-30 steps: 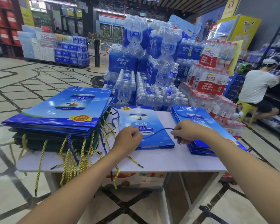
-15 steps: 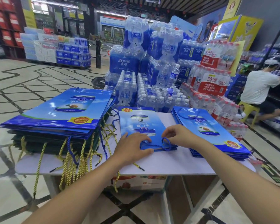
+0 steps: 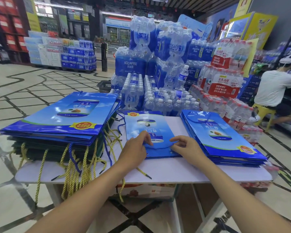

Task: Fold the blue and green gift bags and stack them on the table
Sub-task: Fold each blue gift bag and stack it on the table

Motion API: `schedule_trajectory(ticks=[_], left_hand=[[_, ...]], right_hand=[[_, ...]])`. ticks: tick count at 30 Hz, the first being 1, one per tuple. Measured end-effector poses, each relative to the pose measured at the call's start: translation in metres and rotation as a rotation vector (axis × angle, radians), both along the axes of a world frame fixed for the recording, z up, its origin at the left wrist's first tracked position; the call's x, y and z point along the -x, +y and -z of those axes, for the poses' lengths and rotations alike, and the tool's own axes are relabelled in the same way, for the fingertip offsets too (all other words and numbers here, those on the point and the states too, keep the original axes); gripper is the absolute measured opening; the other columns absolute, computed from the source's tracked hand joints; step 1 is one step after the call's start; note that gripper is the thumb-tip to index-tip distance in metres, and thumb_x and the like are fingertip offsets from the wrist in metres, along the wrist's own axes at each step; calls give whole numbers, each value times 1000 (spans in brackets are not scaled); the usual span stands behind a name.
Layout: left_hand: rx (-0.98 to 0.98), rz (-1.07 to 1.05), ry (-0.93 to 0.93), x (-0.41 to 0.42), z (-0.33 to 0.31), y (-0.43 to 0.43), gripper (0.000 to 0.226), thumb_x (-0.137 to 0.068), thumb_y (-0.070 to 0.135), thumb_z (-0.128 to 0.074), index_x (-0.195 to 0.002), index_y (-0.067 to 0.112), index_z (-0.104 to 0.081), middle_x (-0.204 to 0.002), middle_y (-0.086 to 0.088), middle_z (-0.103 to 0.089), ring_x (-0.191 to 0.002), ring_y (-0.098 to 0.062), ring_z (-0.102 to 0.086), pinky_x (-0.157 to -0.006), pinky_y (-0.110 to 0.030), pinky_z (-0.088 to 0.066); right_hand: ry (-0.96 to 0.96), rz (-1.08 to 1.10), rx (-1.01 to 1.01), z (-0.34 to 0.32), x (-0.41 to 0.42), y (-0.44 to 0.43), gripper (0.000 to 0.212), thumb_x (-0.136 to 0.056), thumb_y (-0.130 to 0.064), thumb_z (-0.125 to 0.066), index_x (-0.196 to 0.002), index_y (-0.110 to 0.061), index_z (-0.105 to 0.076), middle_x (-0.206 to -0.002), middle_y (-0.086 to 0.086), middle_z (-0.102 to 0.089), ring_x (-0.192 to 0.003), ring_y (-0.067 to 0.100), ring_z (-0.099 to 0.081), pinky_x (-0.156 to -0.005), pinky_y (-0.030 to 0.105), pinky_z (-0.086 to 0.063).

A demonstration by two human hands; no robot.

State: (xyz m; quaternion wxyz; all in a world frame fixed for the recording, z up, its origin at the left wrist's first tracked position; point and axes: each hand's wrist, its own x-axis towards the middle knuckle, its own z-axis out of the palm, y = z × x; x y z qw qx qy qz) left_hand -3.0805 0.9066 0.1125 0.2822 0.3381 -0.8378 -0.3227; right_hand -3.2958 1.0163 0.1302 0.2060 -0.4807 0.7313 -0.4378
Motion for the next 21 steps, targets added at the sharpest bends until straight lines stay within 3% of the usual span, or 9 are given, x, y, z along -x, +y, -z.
schedule_trajectory(ticks=[2, 4, 8, 10, 13, 16, 21], left_hand=[[31, 25, -25, 0, -1, -1, 63, -75, -15, -43, -88, 44, -62, -109, 16, -66, -107, -16, -60, -91, -38, -49], [79, 48, -42, 2, 1, -4, 65, -73, -16, -46, -83, 41, -74, -122, 11, -67, -120, -13, -58, -110, -46, -41], [135, 62, -191, 5, -3, -1, 51, -94, 4, -46, -112, 41, -76, -148, 14, -56, -140, -8, -44, -125, -50, -20], [205, 56, -285, 7, -2, 3, 33, -103, 37, -49, -130, 41, -67, -152, 18, -50, -144, -2, -38, -127, -48, -13], [267, 58, -391, 7, 1, 6, 65, -91, 73, -53, -146, 39, -53, -157, 23, -42, -148, 0, -31, -127, -47, -10], [282, 58, -369, 6, 1, 5, 66, -92, 72, -53, -148, 38, -50, -158, 23, -41, -148, 2, -28, -127, -45, -7], [303, 64, -377, 6, 2, 6, 61, -97, 72, -44, -147, 38, -52, -157, 24, -42, -149, 1, -28, -127, -45, -7]], right_hand=[[-4, 55, 79, 8, 0, 3, 8, -86, -21, -82, -89, -23, -75, -82, -5, -75, -82, 11, -70, -70, 22, -51], [1, 73, 126, 10, -1, 5, 8, -85, -23, -83, -84, -22, -76, -82, -6, -76, -82, 11, -72, -72, 25, -54], [-64, 47, 135, 8, -2, 7, 9, -85, -21, -83, -83, -17, -76, -76, -3, -77, -77, 12, -74, -68, 25, -54], [-45, 41, 114, 10, -3, 6, 9, -84, -21, -84, -83, -18, -75, -74, -3, -77, -78, 12, -75, -72, 26, -55], [-29, 64, 112, 11, -3, 6, 13, -81, -21, -87, -83, -20, -74, -74, -7, -75, -72, 5, -71, -67, 19, -53], [4, 74, 88, 11, -2, 6, 12, -79, -24, -88, -80, -24, -76, -77, -13, -74, -74, 4, -67, -70, 21, -52], [82, 85, 75, 13, -2, 5, 9, -80, -33, -86, -81, -31, -77, -60, -16, -57, -56, 1, -48, -54, 15, -34]])
